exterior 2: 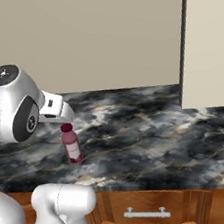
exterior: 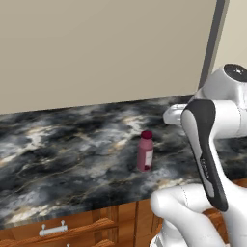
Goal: Move the drinks to the dining counter.
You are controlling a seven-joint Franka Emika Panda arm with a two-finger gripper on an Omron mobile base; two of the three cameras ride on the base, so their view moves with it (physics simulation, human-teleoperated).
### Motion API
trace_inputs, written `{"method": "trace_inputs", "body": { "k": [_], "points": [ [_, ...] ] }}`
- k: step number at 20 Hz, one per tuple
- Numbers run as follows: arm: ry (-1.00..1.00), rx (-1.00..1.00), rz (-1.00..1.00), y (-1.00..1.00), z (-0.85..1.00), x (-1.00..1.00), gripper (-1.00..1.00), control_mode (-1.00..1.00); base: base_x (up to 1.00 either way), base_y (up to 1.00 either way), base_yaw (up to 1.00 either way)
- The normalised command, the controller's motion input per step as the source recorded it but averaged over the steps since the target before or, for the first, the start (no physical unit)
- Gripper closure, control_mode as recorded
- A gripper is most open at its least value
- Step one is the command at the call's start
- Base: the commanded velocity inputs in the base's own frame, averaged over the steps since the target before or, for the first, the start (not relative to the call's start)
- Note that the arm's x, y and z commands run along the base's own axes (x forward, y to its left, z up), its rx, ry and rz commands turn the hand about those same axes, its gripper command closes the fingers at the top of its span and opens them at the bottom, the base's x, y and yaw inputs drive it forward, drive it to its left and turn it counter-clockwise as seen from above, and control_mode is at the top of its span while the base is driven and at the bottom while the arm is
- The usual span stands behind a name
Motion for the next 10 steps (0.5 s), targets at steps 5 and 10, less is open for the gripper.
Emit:
{"method": "trace_inputs", "body": {
  "k": [5,10],
  "points": [
    [-0.02,-0.01,0.0,-0.05,0.03,-0.34,-1.0,-1.0,0.0,0.0,0.0],
    [0.0,0.0,-0.01,-0.23,0.07,-0.24,-1.0,-1.0,0.0,0.0,0.0]
  ]
}}
